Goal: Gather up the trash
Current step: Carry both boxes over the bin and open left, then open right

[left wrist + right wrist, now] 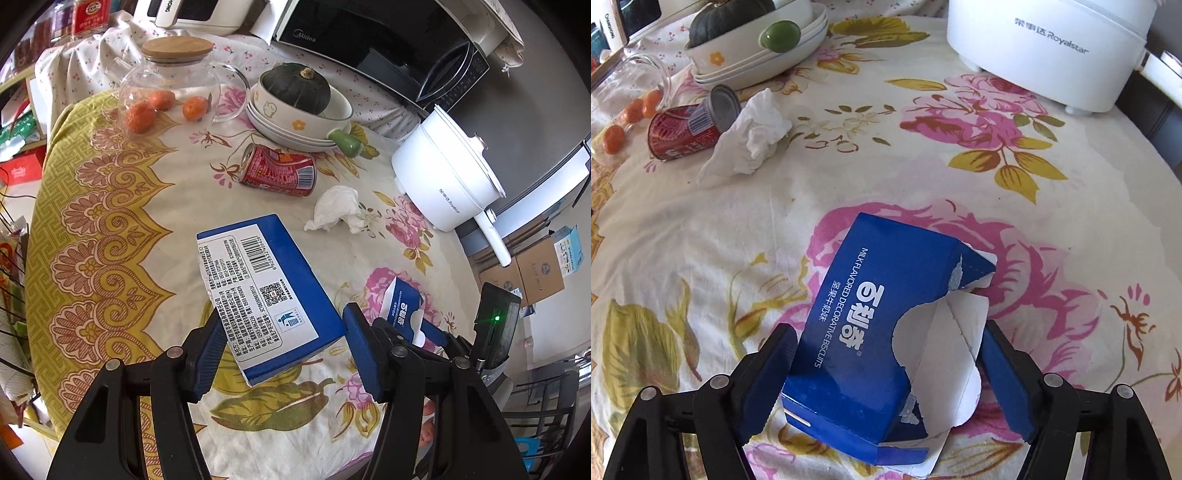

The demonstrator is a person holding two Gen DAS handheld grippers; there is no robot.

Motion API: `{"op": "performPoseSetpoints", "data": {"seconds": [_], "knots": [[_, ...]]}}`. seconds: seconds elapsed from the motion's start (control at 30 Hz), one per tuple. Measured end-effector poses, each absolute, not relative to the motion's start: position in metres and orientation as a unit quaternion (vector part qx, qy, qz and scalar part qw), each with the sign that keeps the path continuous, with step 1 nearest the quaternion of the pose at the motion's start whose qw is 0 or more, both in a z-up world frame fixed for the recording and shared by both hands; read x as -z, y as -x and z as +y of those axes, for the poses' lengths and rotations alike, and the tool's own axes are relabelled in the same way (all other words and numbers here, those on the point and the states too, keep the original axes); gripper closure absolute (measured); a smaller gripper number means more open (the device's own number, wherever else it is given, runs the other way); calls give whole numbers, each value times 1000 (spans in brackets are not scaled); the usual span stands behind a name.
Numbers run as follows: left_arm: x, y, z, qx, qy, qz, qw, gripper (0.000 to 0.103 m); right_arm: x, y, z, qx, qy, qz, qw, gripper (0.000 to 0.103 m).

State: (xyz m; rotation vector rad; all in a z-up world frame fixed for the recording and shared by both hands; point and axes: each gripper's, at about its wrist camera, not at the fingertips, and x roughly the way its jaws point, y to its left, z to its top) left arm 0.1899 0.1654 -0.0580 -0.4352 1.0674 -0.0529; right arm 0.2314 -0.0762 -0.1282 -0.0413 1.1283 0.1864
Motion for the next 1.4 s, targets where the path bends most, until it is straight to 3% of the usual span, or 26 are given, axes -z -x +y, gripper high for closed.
{"op": "performPoseSetpoints", "data": {"seconds": [0.53, 1.4], "knots": [[48, -180, 78, 101, 169, 504, 841, 38, 59, -189, -171, -93, 18, 504, 858, 24], [79, -159, -147, 237, -16, 514, 824, 38, 73, -133, -369, -18, -67, 533, 843, 23]]}}
